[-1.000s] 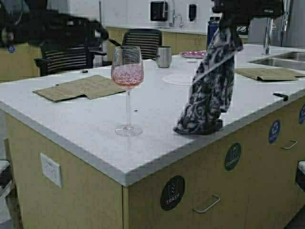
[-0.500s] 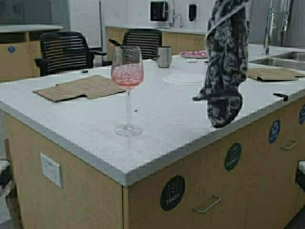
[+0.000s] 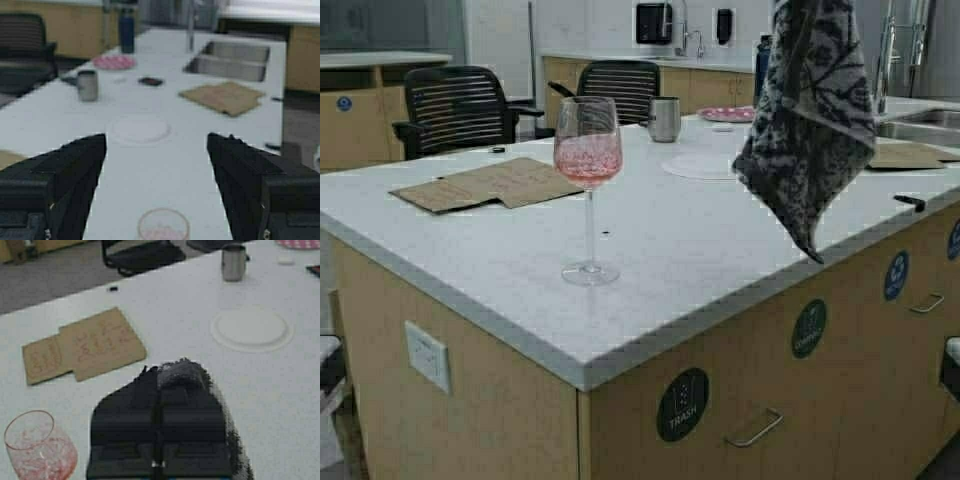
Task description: Get the cloth and wipe up the spill under the wine glass
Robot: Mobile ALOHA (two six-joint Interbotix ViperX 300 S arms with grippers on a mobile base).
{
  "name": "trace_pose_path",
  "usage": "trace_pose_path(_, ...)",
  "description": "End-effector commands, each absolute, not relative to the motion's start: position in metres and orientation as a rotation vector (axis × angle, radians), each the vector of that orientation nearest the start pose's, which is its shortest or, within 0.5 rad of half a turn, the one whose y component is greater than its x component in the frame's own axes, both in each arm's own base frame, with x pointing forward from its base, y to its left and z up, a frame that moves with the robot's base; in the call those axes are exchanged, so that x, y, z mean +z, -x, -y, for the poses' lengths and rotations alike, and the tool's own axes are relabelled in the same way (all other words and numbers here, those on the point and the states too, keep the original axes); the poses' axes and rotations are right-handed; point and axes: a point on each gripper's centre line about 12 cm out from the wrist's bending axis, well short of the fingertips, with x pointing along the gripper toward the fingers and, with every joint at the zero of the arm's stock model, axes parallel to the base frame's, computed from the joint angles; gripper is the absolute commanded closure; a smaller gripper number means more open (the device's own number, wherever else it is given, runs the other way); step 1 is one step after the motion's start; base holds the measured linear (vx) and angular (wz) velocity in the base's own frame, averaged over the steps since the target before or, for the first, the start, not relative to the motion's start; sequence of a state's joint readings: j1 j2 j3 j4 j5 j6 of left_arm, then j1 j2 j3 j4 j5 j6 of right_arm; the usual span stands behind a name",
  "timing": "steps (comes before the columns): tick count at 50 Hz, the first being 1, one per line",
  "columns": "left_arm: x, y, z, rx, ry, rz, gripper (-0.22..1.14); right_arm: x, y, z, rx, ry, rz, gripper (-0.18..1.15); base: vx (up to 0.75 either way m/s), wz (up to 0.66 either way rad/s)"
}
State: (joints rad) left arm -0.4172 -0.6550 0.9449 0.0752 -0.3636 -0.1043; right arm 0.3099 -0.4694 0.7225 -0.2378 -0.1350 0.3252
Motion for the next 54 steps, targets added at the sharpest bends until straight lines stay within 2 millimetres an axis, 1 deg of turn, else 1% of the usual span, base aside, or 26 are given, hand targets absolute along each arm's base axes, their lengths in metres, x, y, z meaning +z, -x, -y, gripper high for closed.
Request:
trace_pose_path(1,0.326,-0.244,0.111,-0.445,0.053,0.074,-0.03,0.349,-0.307,-0.103,0.341,-0.077,-0.088,0.91,0.00,0.00)
trace_pose_path(31,0.325,-0.244,0.110,-0.437,0.050,0.075,-0.03,0.347,-0.306,-0.103,0.342,-0.077,-0.091,0.91,0.00,0.00)
trace_pose_path(40,0.316,-0.245,0.103,-0.413,0.047,0.056,-0.03,0.335,-0.308,-0.103,0.341,-0.073,-0.120,0.91,0.00,0.00)
trace_pose_path(51,0.326,-0.241,0.101,-0.415,0.055,0.101,-0.03,0.340,-0.309,-0.104,0.343,-0.075,-0.105,0.91,0.00,0.00)
trace_pose_path(54,0.326,-0.241,0.101,-0.415,0.055,0.101,-0.03,0.341,-0.309,-0.104,0.345,-0.076,-0.101,0.91,0.00,0.00)
